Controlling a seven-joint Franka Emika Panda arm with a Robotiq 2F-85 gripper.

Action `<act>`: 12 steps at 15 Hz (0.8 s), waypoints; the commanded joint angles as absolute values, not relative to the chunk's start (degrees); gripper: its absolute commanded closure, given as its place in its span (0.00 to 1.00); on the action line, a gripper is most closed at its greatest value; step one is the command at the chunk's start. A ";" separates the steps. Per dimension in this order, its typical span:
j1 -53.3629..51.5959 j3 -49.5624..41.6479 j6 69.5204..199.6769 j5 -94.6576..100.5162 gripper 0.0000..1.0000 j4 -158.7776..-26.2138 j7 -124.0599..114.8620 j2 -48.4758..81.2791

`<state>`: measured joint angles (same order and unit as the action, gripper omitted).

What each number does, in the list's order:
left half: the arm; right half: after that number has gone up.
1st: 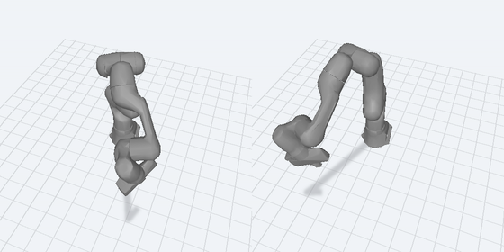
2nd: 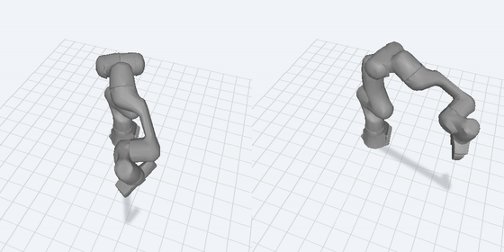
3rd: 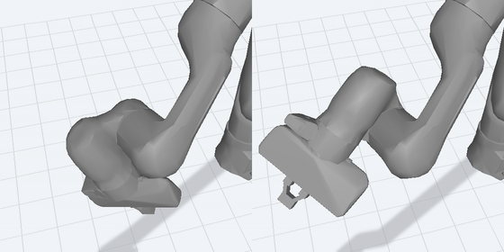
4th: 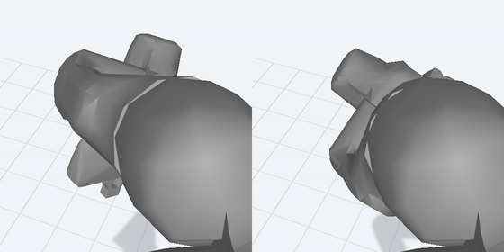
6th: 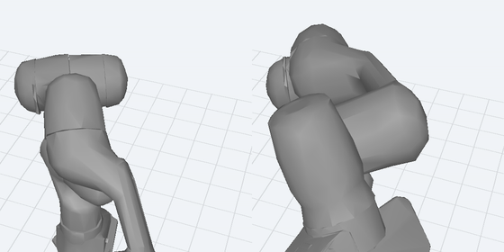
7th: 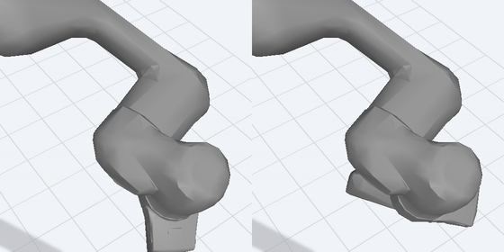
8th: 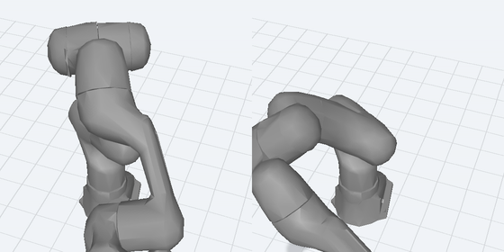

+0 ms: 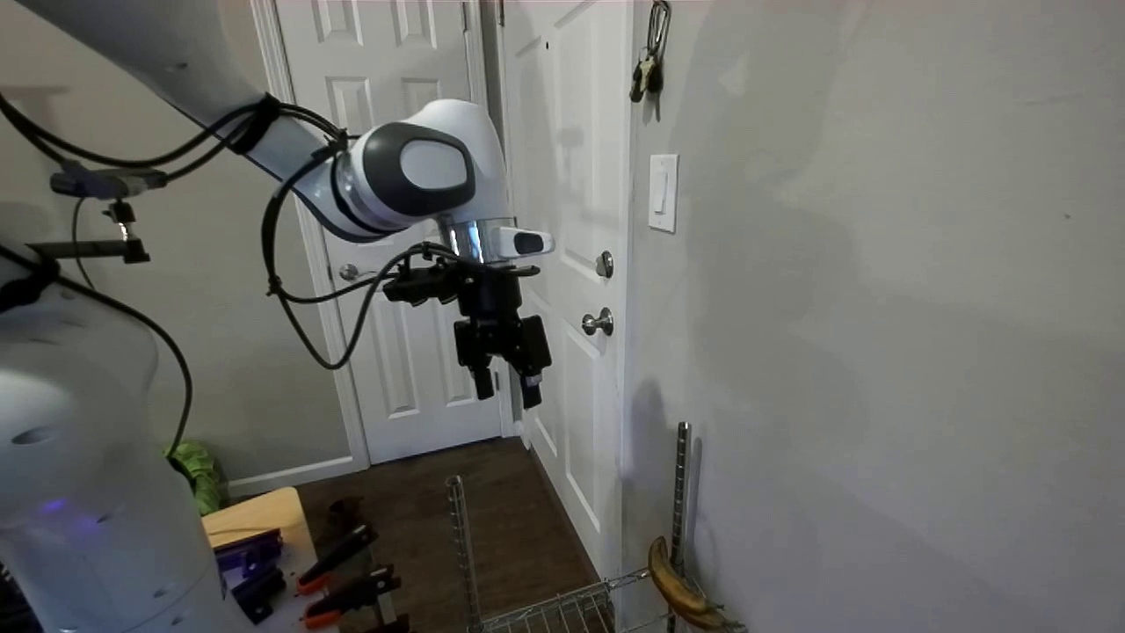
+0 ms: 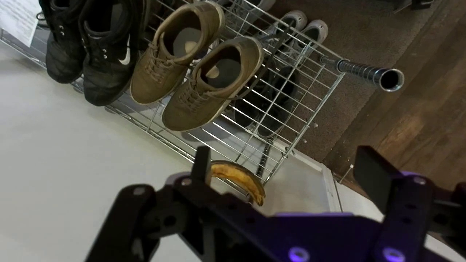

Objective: Flip the switch

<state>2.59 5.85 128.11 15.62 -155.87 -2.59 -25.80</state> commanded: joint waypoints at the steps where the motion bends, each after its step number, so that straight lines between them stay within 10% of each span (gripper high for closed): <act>1: 1.72 6.52 135.53 18.65 0.00 -156.43 -4.04 -23.85; 12: 2.24 8.85 156.36 22.28 0.00 -156.00 -2.78 -20.50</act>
<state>1.82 7.06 152.51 19.34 -156.36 -2.59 -22.23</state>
